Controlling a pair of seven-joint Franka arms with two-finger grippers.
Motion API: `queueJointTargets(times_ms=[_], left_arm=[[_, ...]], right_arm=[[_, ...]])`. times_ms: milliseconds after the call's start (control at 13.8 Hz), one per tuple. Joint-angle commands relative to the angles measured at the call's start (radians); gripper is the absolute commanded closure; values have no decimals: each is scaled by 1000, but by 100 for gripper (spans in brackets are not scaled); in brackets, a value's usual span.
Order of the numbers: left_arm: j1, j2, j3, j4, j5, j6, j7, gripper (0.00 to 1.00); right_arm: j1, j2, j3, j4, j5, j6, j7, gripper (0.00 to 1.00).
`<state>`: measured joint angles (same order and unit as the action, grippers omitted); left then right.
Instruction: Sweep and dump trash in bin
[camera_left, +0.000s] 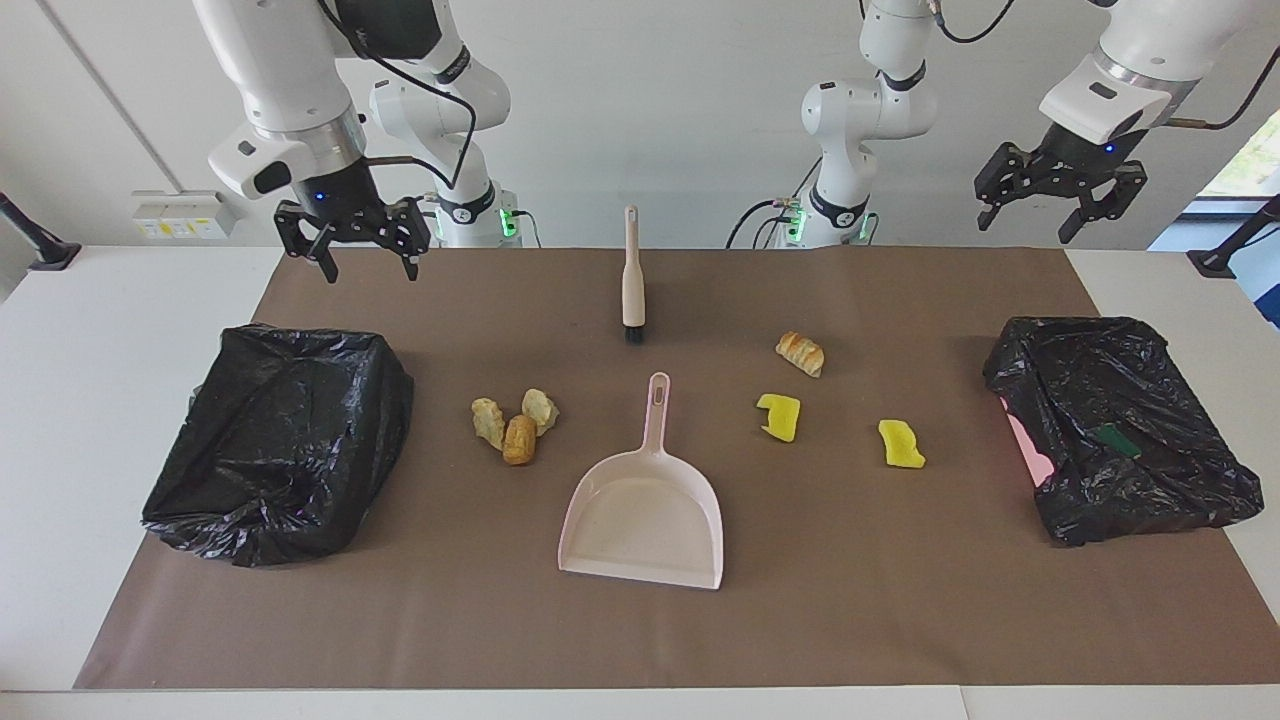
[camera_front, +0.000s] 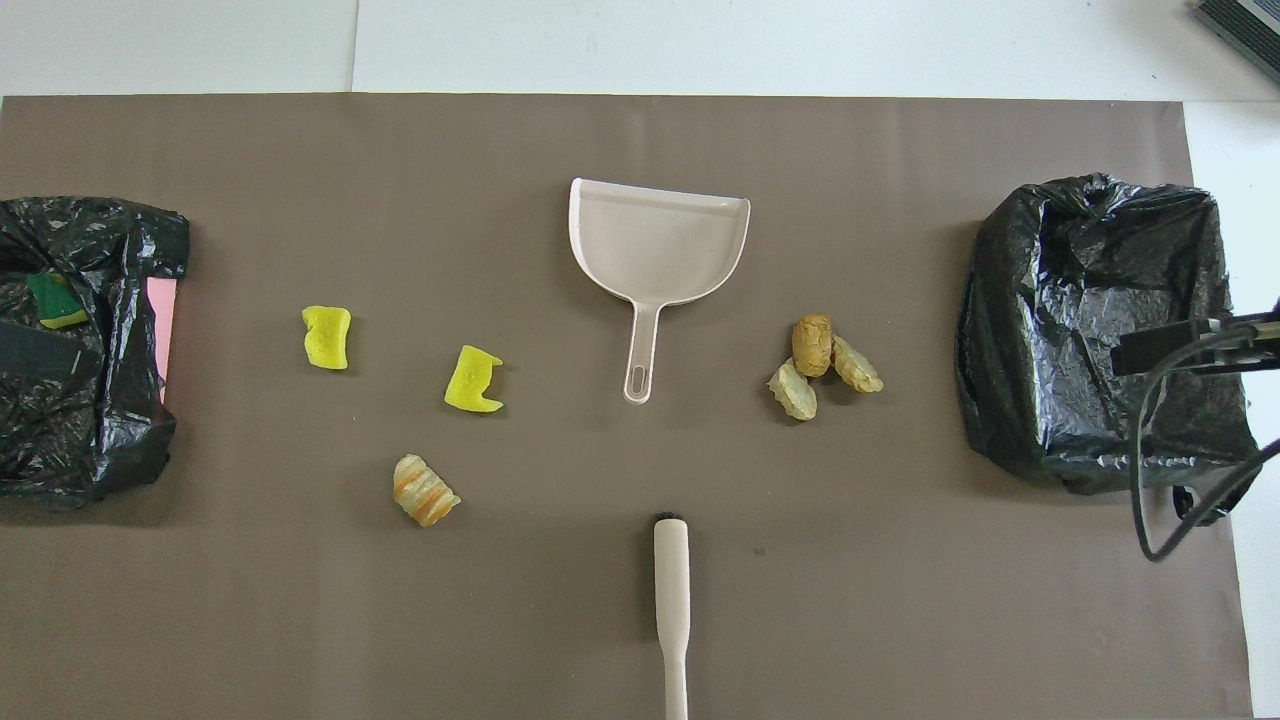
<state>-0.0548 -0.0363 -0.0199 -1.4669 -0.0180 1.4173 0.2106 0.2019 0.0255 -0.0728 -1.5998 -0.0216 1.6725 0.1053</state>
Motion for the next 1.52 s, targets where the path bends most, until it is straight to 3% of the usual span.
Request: queueJointTargets(times_ms=[0, 362, 796, 1448], left_arm=[[-62, -56, 9, -97, -2, 47, -55, 0], [-247, -132, 6, -289, -11, 135, -219, 0], [-528, -269, 5, -643, -13, 357, -477, 0], [-825, -257, 1, -802, -49, 494, -692, 0]], right_arm=[[34, 111, 10, 59, 8, 55, 109, 0], [105, 281, 10, 126, 31, 168, 252, 0], [120, 369, 10, 132, 95, 234, 278, 0], [177, 545, 53, 290, 150, 234, 440, 0]])
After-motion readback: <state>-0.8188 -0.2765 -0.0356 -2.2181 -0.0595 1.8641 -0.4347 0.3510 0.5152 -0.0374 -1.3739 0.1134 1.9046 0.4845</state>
